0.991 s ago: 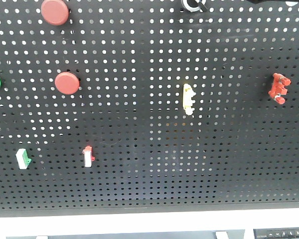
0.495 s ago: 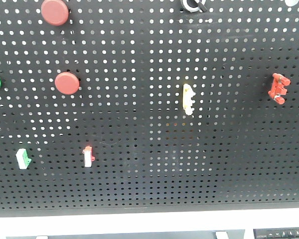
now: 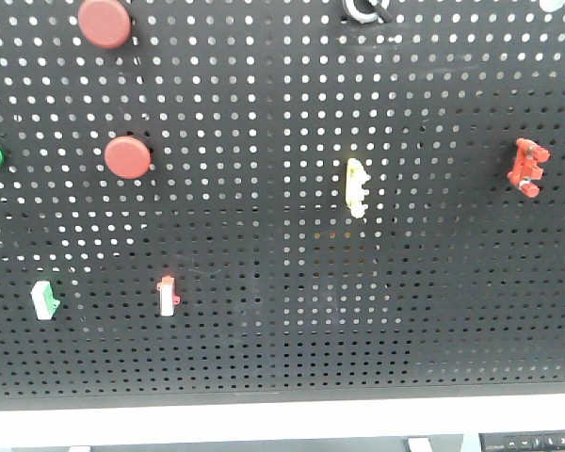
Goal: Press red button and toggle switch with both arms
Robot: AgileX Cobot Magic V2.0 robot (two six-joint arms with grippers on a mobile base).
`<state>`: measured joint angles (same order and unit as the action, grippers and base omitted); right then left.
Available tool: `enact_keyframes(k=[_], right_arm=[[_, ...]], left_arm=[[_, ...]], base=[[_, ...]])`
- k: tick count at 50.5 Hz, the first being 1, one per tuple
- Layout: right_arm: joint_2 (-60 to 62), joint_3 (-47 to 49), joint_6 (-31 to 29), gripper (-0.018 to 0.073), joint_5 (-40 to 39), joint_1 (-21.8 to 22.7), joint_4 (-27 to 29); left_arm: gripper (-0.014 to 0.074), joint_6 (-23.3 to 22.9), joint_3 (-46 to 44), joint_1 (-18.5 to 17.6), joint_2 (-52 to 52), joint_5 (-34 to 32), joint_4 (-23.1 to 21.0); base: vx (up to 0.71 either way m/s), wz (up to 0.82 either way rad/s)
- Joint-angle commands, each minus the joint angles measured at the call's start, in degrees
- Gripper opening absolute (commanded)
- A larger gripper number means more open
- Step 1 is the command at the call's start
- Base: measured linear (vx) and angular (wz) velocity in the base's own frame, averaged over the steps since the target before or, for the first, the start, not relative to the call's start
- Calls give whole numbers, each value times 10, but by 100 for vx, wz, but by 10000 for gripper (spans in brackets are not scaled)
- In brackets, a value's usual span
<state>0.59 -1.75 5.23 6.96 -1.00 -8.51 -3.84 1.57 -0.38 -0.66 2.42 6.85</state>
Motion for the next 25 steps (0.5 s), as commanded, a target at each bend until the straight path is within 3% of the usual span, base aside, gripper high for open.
enact_keyframes(k=[1,25], right_arm=[[11,-7,-2,-4,-39,-3,-2],[9,-7,-2,-4,-39,0,-2]], left_arm=[[2,-2,16,-2,-4,-48,-6],[2,-2,16,-2,-4,-48,-6]], base=[[0,0],[0,0]])
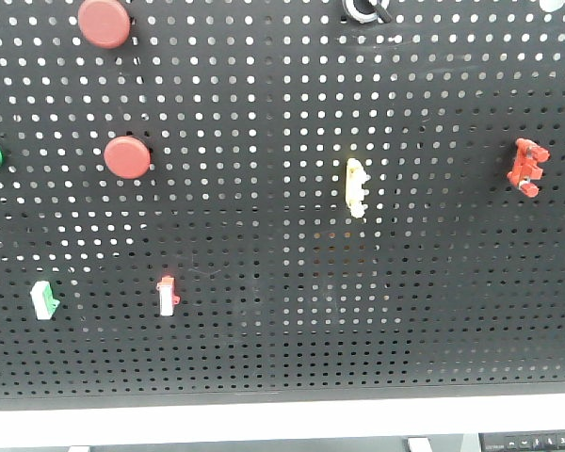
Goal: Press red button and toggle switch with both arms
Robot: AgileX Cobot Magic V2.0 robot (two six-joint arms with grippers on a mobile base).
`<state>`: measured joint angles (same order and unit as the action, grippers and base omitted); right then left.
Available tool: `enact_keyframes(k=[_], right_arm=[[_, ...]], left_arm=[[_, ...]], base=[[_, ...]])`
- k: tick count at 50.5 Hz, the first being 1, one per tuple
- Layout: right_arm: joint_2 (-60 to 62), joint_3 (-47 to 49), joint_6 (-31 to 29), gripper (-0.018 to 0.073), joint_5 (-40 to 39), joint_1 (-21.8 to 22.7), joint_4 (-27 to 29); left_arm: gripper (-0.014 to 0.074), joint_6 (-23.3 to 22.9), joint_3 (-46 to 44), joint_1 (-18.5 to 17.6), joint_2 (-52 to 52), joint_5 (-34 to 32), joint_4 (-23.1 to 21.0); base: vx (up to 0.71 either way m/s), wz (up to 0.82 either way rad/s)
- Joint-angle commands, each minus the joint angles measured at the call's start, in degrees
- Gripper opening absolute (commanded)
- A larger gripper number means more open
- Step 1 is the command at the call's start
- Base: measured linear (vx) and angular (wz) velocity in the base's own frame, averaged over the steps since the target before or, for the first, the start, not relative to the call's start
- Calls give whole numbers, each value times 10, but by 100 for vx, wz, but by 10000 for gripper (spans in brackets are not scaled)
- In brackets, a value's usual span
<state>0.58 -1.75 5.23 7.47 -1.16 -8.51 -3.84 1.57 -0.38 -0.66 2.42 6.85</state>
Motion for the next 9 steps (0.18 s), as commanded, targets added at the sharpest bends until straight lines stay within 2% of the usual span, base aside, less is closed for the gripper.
enact_keyframes(k=[1,9], right_arm=[[9,-7,-2,-4,-44,2,-2],[9,-7,-2,-4,-44,2,-2]], left_arm=[[2,-2,16,-2,-4,-48,-6],[2,-2,16,-2,-4,-48,-6]], base=[[0,0],[0,0]])
